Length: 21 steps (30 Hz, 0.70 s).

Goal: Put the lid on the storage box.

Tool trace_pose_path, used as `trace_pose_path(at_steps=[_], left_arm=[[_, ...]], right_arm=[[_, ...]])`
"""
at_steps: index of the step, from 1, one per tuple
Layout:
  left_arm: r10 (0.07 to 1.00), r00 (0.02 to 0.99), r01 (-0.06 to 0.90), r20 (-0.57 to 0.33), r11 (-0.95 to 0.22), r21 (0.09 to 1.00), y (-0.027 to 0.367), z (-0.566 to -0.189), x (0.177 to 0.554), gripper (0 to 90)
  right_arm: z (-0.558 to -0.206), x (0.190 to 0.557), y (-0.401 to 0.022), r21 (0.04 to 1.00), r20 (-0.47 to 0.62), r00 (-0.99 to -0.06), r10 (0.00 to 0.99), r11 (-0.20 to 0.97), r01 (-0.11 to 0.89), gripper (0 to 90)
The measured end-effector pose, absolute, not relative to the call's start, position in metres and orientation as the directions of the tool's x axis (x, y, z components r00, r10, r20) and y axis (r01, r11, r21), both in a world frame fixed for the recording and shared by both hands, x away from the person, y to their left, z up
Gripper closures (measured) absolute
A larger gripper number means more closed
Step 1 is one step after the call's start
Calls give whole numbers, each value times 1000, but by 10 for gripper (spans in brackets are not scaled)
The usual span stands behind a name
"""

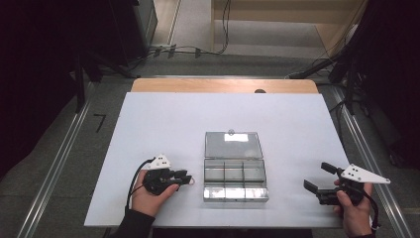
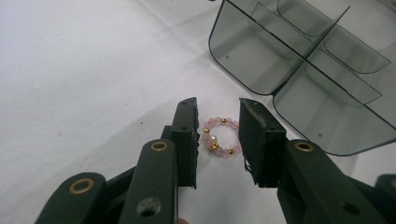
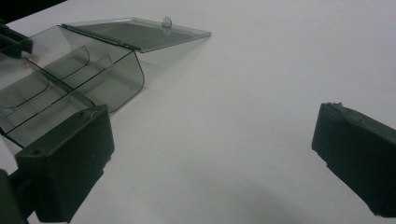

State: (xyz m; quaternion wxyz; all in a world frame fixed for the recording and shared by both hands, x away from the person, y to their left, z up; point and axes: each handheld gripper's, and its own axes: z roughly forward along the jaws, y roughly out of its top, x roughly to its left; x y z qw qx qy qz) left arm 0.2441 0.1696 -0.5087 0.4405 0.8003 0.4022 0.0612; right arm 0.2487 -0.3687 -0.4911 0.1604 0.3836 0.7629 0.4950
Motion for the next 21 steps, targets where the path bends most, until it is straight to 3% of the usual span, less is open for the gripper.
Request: trace_pose_path(at_steps=[7, 21], left_arm=[[723, 638, 604, -265, -256, 754, 173, -509, 246, 708], [718, 657, 594, -230, -304, 745, 158, -511, 249, 727]], right_arm=[[-492, 249, -368, 877, 126, -659, 742, 227, 424, 0], [-493, 249, -365, 871, 122, -658, 743, 237, 430, 0]])
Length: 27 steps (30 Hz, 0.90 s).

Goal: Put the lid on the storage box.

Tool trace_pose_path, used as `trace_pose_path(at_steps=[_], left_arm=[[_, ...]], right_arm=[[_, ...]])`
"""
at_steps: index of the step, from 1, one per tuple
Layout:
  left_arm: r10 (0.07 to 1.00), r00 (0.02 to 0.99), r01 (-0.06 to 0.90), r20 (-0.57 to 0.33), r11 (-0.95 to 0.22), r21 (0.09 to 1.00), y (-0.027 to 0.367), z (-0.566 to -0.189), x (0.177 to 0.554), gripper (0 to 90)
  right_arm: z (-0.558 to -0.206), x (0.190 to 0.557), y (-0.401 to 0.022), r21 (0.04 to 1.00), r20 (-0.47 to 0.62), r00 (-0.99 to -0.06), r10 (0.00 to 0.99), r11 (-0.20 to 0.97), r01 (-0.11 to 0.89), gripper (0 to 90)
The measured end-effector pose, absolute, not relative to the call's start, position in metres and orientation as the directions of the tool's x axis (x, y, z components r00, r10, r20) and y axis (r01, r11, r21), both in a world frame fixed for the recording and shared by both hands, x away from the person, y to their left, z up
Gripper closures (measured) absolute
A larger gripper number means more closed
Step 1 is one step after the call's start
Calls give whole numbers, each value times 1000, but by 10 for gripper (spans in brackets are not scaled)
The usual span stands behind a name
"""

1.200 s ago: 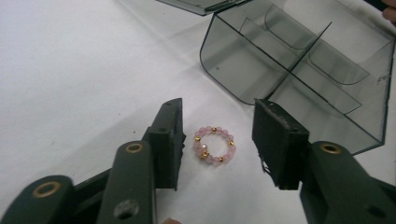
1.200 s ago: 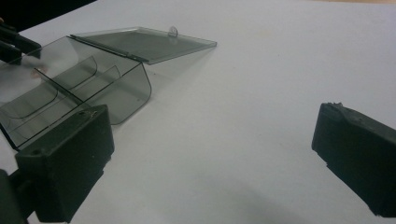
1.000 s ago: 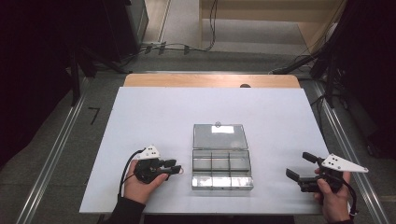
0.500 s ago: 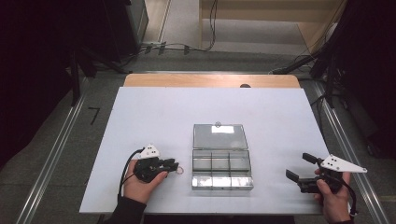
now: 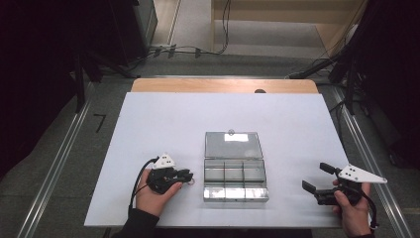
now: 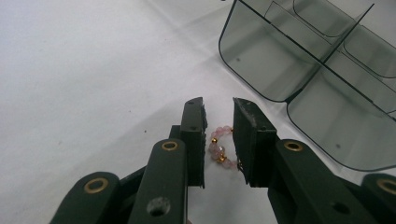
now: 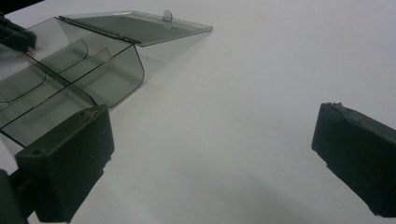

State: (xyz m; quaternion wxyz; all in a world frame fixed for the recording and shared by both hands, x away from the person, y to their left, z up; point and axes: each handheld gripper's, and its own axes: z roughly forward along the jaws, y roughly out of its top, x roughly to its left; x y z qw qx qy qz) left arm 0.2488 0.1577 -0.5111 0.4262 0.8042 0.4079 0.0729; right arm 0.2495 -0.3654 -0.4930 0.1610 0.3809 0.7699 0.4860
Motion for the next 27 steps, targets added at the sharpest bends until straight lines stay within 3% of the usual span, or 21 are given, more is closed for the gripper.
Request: trace_pose_path(at_steps=[8, 14, 27], left_arm=[[726, 661, 583, -191, -335, 740, 154, -512, 248, 763], [734, 670, 545, -108, -388, 743, 146, -511, 244, 793], [733, 674, 538, -91, -402, 741, 142, -511, 242, 868]], right_arm=[[-494, 250, -366, 869, 124, -658, 743, 239, 433, 0], [-494, 251, -366, 868, 122, -654, 747, 240, 436, 0], [-495, 251, -365, 864, 121, -652, 748, 244, 441, 0]])
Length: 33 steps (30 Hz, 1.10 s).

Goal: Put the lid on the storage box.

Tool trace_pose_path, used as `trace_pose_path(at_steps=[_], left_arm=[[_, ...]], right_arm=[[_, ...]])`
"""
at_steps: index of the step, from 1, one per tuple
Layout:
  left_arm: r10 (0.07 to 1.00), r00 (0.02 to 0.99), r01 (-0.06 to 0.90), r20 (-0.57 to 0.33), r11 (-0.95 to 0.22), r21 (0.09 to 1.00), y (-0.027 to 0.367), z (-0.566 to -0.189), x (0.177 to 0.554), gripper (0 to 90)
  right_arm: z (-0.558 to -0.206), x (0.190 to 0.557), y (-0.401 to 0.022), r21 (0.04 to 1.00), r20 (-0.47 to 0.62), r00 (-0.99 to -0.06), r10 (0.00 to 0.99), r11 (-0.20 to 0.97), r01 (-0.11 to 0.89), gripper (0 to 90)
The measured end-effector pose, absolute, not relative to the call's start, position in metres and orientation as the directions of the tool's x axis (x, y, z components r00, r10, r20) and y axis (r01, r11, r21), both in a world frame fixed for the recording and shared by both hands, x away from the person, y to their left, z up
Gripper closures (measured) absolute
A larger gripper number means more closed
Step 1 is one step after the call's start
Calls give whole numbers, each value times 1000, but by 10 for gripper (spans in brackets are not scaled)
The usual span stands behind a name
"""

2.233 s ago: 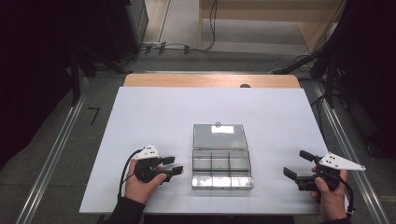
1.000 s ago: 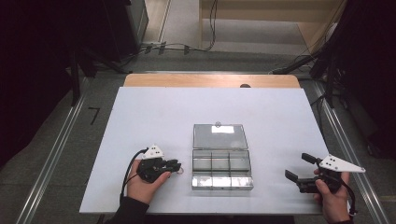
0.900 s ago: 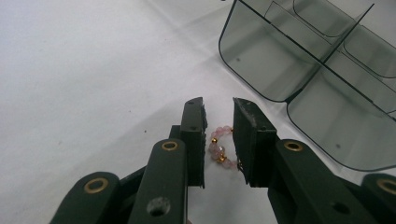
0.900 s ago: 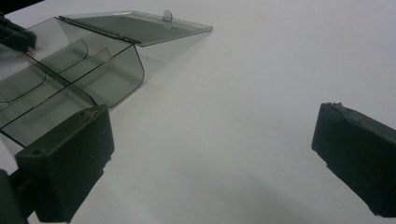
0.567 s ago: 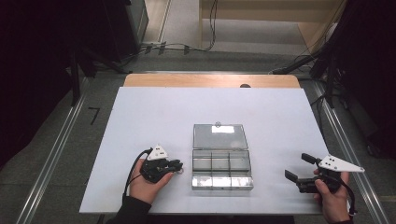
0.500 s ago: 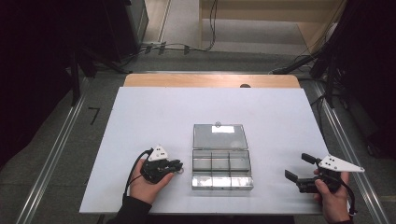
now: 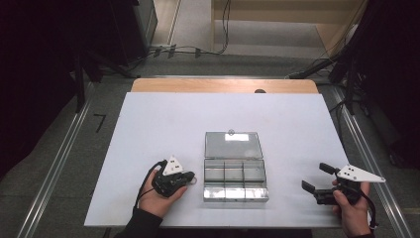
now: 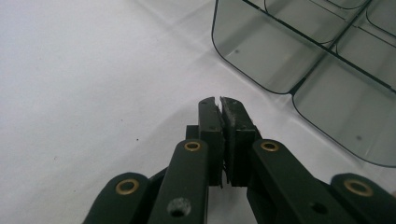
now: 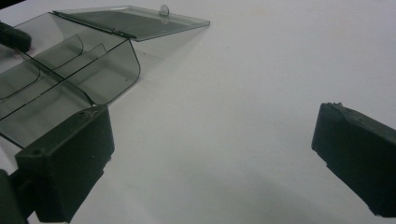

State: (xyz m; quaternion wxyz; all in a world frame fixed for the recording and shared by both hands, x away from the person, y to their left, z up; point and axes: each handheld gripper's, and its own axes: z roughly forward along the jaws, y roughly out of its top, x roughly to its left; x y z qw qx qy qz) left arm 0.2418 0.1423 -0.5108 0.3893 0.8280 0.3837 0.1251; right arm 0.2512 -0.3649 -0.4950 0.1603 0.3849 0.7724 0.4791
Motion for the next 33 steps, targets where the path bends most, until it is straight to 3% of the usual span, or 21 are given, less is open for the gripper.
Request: trace_pose_path(at_steps=[33], left_arm=[[718, 678, 527, -156, -327, 784, 151, -502, 240, 880]], right_arm=[[-494, 251, -365, 871, 118, -655, 746, 239, 430, 0]])
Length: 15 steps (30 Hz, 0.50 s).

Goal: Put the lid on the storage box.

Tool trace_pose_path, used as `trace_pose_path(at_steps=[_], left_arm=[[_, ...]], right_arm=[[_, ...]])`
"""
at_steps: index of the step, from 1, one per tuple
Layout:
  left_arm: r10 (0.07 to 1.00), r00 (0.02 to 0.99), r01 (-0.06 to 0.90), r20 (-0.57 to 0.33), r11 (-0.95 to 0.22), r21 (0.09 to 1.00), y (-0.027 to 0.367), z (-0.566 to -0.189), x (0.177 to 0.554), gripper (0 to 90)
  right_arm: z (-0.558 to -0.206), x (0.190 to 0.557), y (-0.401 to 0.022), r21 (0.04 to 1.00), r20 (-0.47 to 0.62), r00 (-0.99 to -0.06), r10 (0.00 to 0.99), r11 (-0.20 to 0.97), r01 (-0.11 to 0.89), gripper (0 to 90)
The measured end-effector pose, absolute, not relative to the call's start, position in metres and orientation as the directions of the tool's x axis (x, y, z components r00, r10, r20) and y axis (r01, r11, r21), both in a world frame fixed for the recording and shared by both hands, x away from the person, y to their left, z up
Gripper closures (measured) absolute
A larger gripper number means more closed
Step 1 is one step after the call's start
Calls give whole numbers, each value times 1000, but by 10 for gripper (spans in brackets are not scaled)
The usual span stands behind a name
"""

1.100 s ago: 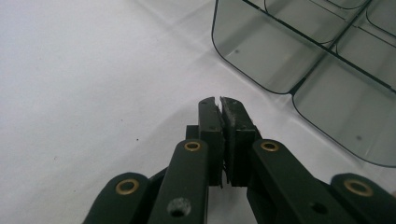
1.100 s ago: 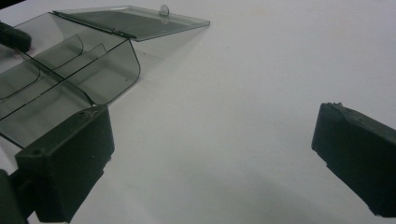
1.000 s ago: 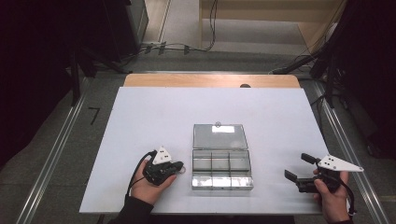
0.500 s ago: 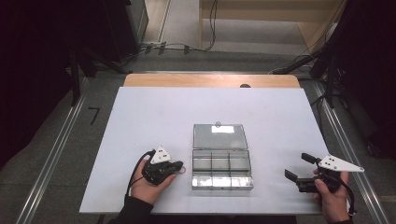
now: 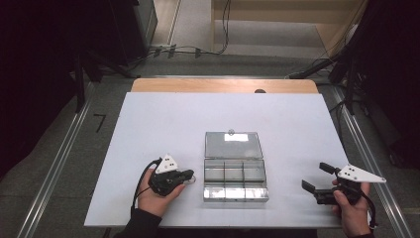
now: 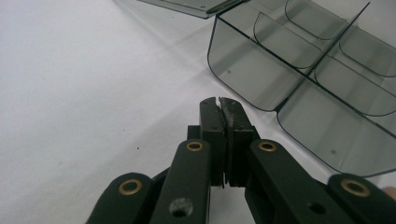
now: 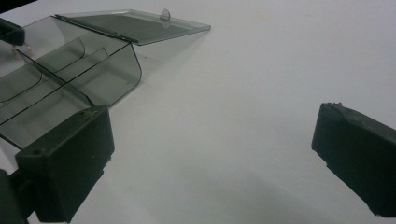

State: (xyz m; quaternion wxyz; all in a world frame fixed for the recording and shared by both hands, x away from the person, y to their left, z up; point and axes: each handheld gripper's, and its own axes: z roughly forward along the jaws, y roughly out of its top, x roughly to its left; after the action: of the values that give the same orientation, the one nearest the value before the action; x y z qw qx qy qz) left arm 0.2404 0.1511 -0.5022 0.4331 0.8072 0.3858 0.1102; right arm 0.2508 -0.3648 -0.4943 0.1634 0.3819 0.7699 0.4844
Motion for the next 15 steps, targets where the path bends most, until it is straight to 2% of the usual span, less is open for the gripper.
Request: trace_pose_path(at_steps=[15], left_arm=[[713, 684, 502, -157, -303, 810, 153, -494, 239, 881]], right_arm=[[-495, 251, -364, 870, 119, -657, 745, 240, 430, 0]])
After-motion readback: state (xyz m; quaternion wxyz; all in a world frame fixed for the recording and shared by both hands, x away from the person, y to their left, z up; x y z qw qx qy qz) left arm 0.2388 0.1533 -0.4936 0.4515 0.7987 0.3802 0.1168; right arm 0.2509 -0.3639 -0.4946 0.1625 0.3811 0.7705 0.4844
